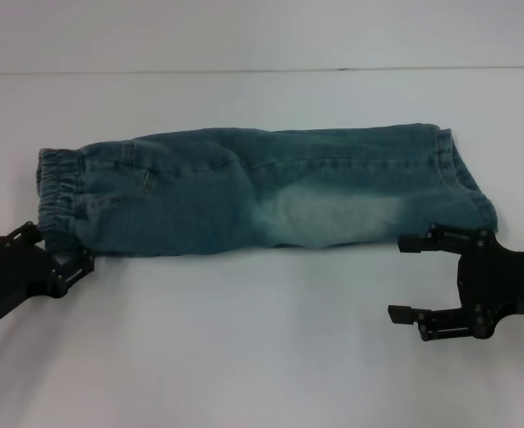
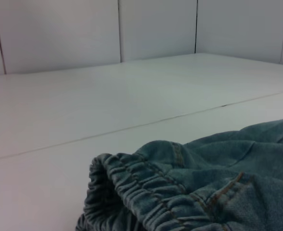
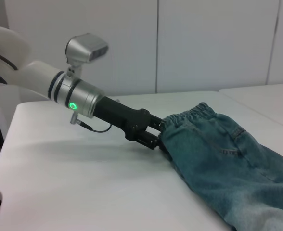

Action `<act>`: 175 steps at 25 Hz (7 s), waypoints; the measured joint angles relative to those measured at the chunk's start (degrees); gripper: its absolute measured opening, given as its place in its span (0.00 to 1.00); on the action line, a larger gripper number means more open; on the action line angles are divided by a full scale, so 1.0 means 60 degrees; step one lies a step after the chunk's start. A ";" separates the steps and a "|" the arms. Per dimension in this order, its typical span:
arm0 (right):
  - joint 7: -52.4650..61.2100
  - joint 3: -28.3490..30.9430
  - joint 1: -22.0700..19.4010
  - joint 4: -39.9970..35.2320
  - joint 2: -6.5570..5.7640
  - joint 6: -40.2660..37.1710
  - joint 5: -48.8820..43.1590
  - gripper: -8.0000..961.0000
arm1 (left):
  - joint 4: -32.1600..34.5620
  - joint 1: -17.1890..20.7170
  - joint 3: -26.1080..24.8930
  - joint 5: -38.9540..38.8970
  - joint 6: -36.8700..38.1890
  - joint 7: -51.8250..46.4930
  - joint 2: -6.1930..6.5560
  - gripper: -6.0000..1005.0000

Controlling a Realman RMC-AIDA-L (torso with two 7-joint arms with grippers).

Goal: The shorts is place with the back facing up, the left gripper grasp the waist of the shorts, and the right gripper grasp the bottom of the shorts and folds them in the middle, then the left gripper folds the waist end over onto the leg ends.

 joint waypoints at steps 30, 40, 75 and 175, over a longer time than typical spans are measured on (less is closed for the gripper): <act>-0.1160 0.0315 0.0327 0.1814 0.0058 0.1943 0.1496 0.94 | 0.3793 0.0228 0.3058 0.0138 0.1096 -0.4675 -0.0033 0.14; -0.2923 0.0297 0.1382 0.4067 0.0094 0.3943 0.2533 0.51 | 0.6433 0.0207 0.4022 0.0177 0.2368 -0.7707 -0.0063 0.14; -0.6992 0.0625 0.5791 0.9389 0.0323 0.8129 0.3976 0.01 | 0.9566 -0.1880 0.6861 0.0789 0.2628 -1.2873 -0.0024 0.12; -0.4876 0.1138 0.0498 0.4871 0.0074 0.1314 0.1300 0.42 | 0.0563 0.1977 0.3924 -0.2883 0.4485 0.0305 -0.0010 0.93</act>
